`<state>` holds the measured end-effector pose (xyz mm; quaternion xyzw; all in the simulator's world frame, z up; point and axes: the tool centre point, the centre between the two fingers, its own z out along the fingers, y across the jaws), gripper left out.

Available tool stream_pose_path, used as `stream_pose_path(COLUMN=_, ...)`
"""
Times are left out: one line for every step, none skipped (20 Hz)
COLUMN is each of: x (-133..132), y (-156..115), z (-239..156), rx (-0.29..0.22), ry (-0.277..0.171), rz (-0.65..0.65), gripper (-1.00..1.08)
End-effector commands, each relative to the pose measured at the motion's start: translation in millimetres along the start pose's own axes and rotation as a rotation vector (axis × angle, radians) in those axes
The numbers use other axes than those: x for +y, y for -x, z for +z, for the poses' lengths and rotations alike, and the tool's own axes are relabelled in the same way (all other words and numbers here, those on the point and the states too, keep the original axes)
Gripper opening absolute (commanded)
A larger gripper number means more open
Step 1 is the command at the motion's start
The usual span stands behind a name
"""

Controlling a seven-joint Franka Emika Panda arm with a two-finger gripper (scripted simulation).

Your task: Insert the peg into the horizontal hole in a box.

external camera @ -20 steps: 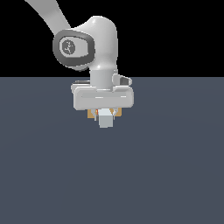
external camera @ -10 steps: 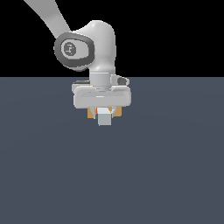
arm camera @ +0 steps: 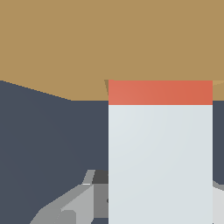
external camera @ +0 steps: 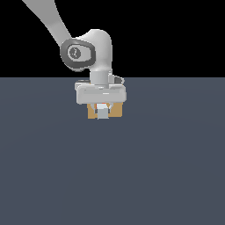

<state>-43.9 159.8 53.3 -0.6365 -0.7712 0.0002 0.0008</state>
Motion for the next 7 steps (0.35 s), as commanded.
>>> stream_pose_path(x=1.4, y=-8.0, z=-1.5, rx=0.000, ry=0.003, rz=0.002, gripper=-1.00)
stream_pose_path(x=1.6, y=-9.6, z=-1.9, rx=0.000, ry=0.004, rz=0.002, gripper=-1.00)
stream_pose_path(x=1.9, y=-10.5, z=-1.9, rx=0.000, ry=0.004, rz=0.002, gripper=-1.00)
stream_pose_path(x=2.2, y=-10.7, z=-1.9, rx=0.000, ry=0.004, rz=0.002, gripper=-1.00)
stream_pose_path(x=2.5, y=-10.1, z=-1.9, rx=0.000, ry=0.004, rz=0.002, gripper=-1.00)
stream_pose_path(x=2.8, y=-9.2, z=-1.9, rx=0.000, ry=0.004, rz=0.002, gripper=-1.00)
stream_pose_path(x=2.9, y=-8.8, z=-1.9, rx=0.000, ry=0.004, rz=0.002, gripper=-1.00)
